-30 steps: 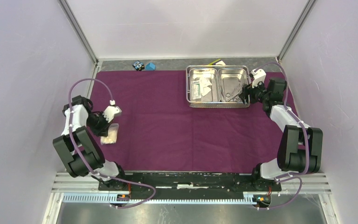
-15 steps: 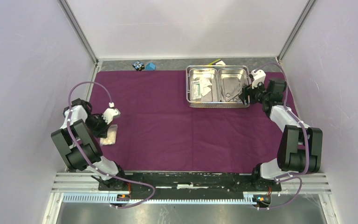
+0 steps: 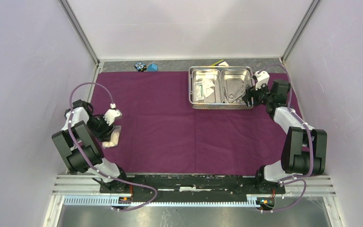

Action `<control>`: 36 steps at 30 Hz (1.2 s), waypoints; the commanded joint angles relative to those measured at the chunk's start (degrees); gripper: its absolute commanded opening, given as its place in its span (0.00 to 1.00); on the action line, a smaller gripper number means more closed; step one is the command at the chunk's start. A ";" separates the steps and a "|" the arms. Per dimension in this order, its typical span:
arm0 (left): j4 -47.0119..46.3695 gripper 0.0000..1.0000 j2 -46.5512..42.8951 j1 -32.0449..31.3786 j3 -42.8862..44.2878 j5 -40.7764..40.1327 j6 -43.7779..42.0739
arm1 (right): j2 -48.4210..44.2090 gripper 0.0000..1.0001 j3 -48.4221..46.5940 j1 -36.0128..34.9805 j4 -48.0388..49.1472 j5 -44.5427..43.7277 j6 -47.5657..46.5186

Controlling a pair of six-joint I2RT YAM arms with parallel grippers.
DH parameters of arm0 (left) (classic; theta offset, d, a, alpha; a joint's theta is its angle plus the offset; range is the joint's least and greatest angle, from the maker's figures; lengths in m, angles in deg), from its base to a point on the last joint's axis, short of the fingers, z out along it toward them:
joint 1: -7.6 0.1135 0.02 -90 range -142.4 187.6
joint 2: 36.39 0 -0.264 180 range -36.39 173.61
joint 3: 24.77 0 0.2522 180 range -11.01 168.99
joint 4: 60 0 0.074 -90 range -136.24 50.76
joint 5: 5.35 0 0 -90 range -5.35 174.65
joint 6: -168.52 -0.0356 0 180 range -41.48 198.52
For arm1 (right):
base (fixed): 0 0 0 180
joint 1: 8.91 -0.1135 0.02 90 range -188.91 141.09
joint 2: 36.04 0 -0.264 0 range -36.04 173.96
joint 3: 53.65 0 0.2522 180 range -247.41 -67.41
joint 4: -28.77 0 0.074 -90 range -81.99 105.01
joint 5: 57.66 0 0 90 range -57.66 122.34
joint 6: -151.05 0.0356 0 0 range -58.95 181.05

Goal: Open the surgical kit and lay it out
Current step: Place the medical item in the surgical kit, then adjust the medical item in the container.

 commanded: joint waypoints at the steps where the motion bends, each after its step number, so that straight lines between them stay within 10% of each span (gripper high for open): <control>1: -0.91 0.66 -3.03 0.33 2.17 3.03 1.21 | -0.84 0.69 0.32 0.27 1.91 0.14 0.05; 8: -4.25 0.99 -7.26 -1.56 9.29 10.30 17.18 | -0.95 0.70 -2.76 -3.37 0.19 -2.36 -0.49; 22: -13.47 1.00 -6.41 -26.61 17.21 8.02 56.33 | 19.74 0.81 -32.24 -25.71 -8.42 -16.00 -1.89; 36: -19.36 1.00 -4.04 -34.34 16.70 10.38 65.87 | 38.72 0.76 -48.85 -27.98 -11.68 -17.11 12.19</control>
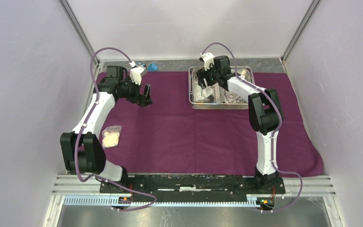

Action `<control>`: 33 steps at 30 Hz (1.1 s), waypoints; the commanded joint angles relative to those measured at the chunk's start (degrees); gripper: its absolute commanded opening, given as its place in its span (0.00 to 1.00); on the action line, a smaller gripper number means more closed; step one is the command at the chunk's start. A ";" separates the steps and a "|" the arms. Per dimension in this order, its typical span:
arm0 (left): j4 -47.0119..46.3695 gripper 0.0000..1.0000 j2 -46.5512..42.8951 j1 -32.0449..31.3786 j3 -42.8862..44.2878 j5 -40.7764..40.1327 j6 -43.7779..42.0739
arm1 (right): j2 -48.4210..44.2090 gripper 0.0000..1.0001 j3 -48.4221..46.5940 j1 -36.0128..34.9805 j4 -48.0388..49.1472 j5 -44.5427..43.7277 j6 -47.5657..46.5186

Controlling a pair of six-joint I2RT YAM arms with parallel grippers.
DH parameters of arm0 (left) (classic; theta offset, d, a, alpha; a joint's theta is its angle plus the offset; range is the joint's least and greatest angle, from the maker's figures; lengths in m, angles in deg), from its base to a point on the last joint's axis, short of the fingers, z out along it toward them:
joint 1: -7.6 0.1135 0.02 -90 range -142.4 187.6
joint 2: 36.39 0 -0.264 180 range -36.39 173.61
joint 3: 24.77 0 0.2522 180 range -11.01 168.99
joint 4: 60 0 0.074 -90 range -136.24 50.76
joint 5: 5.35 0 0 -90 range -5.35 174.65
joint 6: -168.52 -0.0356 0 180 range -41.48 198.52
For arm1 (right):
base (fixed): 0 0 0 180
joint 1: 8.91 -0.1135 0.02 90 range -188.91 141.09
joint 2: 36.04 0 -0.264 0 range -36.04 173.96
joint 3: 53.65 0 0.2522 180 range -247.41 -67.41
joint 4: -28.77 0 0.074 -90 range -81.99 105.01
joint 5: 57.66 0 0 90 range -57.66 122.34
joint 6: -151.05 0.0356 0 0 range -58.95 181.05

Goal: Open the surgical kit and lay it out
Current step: Adjust the medical item in the container.

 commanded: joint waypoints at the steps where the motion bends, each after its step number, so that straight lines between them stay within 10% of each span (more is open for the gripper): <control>1: -3.80 1.00 0.09 -1.56 -0.03 2.21 4.36 | 1.96 0.75 -3.79 -0.08 -0.90 0.32 4.78; 14: -4.78 1.00 -1.54 -2.64 -2.16 2.73 4.12 | 5.58 0.60 -2.64 0.01 -0.52 3.36 7.94; 33: -4.78 1.00 -1.29 -2.86 -2.43 2.79 4.11 | -2.24 0.64 1.36 -2.01 0.97 -1.04 0.70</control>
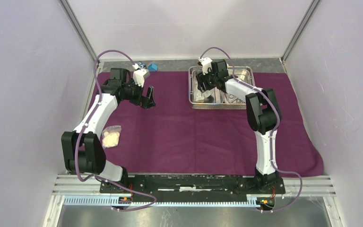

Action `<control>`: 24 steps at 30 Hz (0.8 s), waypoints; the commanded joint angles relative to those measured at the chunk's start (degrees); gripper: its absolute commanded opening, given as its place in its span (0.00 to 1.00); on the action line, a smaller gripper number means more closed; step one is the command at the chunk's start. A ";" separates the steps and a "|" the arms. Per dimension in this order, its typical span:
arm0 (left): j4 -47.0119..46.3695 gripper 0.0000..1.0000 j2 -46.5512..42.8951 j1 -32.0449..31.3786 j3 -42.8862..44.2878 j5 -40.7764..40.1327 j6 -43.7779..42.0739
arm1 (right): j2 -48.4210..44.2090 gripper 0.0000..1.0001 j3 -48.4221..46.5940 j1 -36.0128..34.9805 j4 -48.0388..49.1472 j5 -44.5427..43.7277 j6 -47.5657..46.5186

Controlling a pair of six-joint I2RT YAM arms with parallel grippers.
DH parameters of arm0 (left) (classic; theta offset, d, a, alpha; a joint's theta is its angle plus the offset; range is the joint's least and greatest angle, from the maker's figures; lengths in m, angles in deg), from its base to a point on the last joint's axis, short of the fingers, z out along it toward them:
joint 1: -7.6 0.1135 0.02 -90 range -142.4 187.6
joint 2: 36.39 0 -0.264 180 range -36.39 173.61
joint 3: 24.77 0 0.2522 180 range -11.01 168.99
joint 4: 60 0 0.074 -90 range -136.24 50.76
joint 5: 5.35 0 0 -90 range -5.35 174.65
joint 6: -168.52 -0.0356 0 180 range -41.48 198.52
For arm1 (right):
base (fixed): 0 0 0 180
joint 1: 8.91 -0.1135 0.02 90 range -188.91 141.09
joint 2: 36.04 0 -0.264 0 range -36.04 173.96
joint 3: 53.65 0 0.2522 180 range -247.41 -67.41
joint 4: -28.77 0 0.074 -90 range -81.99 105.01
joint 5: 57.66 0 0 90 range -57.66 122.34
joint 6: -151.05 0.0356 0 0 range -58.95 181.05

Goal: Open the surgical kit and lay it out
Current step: Adjust the medical item in the container.

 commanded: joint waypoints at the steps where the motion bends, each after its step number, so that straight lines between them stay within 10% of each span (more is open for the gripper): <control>1: -1.96 1.00 -1.19 -0.37 0.02 1.54 1.64 | -5.81 0.64 1.49 -1.30 2.52 -1.62 -3.05; 24: -1.43 1.00 -1.93 -0.53 -0.02 1.31 1.17 | 1.27 0.56 -1.68 -2.16 -0.16 -2.50 -2.65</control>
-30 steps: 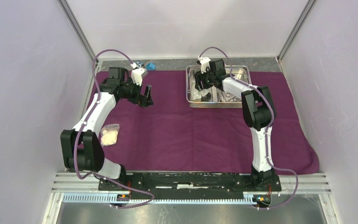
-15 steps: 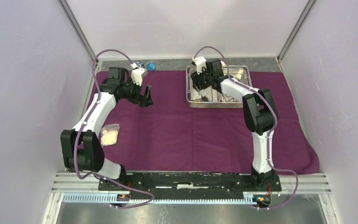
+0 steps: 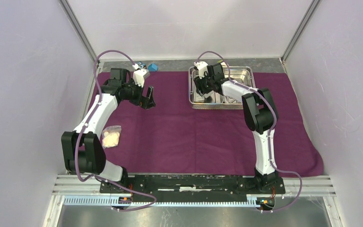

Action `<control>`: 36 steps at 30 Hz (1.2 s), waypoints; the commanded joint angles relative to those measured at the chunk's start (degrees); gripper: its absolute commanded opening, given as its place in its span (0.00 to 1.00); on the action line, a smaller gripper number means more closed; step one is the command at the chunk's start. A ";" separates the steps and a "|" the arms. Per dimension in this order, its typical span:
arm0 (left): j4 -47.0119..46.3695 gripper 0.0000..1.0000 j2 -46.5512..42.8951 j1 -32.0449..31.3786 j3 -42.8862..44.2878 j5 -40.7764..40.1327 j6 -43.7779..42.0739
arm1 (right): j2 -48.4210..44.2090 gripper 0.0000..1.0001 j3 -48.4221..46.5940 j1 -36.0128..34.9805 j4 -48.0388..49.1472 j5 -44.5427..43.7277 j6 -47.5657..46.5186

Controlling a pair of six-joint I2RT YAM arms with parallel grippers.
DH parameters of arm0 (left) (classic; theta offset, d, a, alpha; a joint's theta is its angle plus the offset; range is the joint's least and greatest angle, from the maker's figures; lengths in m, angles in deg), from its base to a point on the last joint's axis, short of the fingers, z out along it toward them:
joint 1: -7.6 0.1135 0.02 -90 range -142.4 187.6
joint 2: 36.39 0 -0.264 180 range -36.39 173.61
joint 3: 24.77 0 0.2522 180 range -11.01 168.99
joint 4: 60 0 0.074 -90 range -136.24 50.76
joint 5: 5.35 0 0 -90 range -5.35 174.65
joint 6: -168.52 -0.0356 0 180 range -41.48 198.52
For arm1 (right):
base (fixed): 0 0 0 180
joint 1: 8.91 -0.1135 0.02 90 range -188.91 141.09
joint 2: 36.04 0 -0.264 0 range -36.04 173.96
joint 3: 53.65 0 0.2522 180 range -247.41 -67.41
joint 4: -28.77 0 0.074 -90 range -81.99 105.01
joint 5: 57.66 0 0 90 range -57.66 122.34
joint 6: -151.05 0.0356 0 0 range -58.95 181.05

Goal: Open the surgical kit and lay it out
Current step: Adjust the medical item in the container.

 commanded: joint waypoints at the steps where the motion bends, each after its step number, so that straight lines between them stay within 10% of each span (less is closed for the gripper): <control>1: -1.45 1.00 -1.93 -0.54 0.09 1.40 1.14 | 0.73 0.56 -2.45 0.01 0.11 -0.92 -0.26; 24: -0.76 1.00 -1.35 -0.61 0.90 1.29 0.24 | 0.13 0.04 -4.17 0.09 -0.31 1.54 1.58; 36: -0.31 1.00 1.56 -1.08 3.97 2.33 -0.01 | -5.81 0.02 -4.06 1.91 -1.30 2.65 1.23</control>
